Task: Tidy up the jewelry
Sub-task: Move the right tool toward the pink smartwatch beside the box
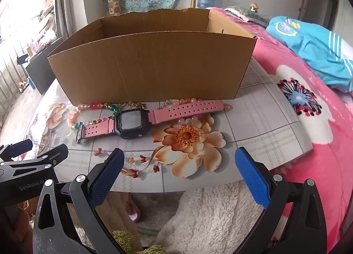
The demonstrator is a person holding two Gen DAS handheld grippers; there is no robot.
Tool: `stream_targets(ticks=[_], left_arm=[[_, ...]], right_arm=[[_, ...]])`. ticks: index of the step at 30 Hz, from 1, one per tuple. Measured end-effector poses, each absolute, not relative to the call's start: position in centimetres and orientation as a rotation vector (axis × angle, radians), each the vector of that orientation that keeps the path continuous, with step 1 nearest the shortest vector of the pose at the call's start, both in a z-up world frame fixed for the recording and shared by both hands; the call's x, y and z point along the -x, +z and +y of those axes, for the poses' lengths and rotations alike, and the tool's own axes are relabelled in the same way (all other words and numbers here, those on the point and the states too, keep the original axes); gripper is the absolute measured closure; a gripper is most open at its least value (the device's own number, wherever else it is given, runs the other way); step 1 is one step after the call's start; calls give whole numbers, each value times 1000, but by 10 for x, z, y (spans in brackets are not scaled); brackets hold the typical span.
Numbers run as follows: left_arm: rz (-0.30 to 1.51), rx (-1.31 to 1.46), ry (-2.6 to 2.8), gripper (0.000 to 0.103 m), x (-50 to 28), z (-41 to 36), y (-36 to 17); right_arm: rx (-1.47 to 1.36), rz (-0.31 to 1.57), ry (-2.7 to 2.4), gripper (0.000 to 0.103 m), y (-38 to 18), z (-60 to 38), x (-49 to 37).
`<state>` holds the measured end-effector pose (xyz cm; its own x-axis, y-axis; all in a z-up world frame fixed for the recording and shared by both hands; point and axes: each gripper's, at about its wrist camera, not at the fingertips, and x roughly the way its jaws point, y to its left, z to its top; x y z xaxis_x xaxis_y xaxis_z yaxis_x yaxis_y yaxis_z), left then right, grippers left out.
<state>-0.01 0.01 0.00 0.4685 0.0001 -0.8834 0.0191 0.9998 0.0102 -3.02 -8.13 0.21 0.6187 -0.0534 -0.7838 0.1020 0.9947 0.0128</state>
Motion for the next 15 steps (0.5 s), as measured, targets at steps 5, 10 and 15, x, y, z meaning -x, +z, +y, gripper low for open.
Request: stream_targets(ticks=[5,10,15], left_arm=[[1075,-22,-7,6,3,-4,4],[1058,-43,-1,6,9,-4,5],[1057,-54,16,6,7,-15,14]], right_arm=[[-59,886,-81,7,5,-83,25],[-67,866,-52,7,6,-88,20],[-83,855,-37,7,6,-97,13]])
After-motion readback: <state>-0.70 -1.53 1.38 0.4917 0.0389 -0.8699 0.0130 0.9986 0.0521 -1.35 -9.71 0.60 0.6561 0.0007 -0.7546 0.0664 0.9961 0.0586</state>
